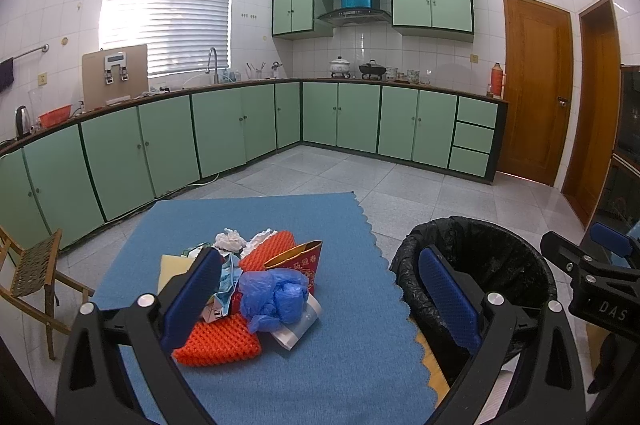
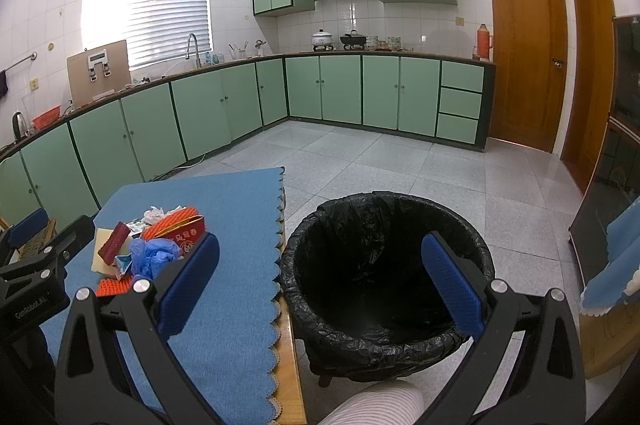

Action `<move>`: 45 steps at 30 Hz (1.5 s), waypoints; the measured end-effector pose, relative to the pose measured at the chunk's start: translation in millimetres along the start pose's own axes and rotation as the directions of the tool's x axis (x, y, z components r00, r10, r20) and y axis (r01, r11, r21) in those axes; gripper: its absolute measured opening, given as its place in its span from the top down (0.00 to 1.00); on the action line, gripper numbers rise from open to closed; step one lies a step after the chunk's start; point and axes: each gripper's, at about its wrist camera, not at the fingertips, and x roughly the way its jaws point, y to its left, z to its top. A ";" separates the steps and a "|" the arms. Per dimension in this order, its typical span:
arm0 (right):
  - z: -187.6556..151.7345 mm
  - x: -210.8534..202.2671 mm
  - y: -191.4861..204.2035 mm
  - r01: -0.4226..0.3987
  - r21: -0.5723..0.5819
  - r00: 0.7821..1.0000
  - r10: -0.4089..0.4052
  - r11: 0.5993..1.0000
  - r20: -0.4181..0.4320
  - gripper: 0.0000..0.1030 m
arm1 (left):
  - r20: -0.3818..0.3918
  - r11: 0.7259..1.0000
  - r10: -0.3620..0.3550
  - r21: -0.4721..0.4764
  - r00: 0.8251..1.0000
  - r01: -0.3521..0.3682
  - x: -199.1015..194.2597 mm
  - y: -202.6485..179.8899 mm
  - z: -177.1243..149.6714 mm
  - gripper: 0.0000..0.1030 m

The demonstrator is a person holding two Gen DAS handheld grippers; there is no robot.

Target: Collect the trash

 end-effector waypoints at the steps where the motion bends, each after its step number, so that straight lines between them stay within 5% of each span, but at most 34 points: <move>1: 0.0 0.4 0.0 0.000 0.000 1.000 0.000 1.000 -0.001 0.05 | 0.000 1.000 0.000 0.001 1.000 0.000 -0.1 0.0 0.2 0.06; 45: -2.4 1.8 -4.1 0.001 0.006 1.000 0.000 1.000 -0.003 0.05 | -0.005 1.000 0.002 0.000 1.000 -0.002 1.3 2.3 -2.6 0.06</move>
